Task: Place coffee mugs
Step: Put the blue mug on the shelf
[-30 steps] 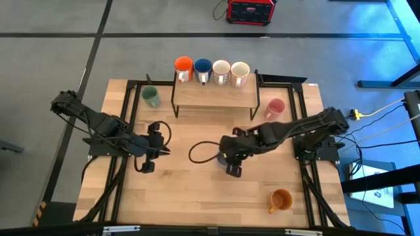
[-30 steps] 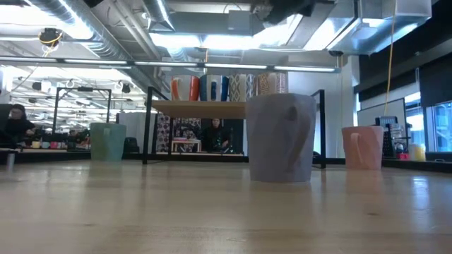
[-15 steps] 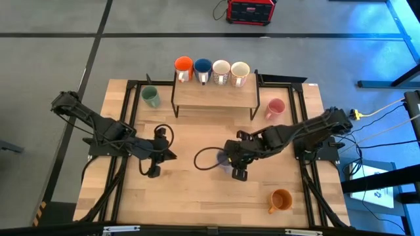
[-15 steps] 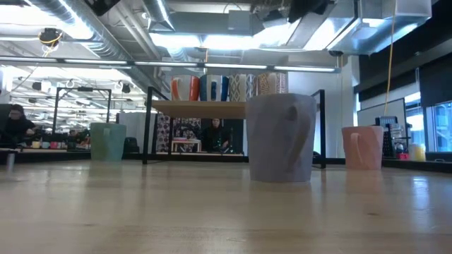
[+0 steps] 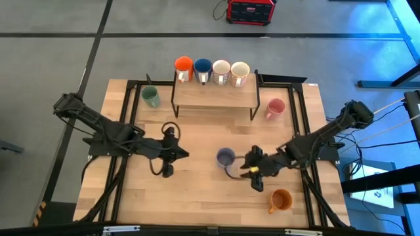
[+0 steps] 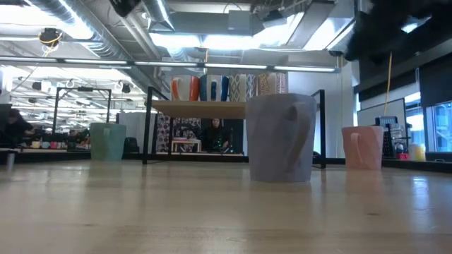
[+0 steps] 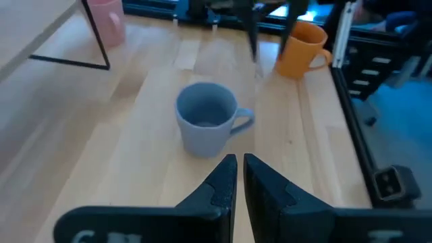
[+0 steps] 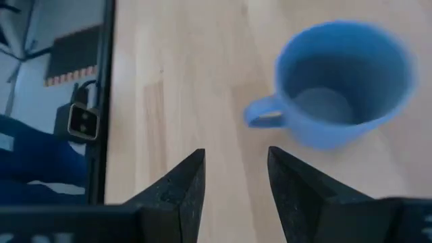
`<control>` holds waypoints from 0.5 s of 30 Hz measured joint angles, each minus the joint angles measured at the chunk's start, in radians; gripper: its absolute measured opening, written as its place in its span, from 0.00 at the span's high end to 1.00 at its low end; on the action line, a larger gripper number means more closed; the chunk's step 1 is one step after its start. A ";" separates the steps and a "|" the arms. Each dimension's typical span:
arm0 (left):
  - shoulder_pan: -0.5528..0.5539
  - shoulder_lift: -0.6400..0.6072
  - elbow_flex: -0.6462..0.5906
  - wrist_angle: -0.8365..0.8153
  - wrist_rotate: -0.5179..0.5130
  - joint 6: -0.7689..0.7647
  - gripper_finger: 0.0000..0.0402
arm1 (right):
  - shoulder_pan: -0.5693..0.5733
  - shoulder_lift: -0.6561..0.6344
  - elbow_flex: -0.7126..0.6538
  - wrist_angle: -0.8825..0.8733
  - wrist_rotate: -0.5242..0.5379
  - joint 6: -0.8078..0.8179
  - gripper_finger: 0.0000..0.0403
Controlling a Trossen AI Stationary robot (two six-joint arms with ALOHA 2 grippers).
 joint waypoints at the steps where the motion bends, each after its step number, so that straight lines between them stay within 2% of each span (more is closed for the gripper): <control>1: 0.006 0.018 0.000 0.015 -0.001 -0.004 0.95 | 0.016 -0.001 -0.039 0.055 0.012 -0.002 0.63; 8: 0.010 0.135 0.000 0.132 0.045 -0.039 0.95 | 0.052 0.046 -0.224 0.318 0.095 -0.002 0.63; 15: -0.019 0.156 0.000 0.138 0.073 -0.129 0.95 | 0.051 0.162 -0.280 0.616 0.156 -0.122 0.63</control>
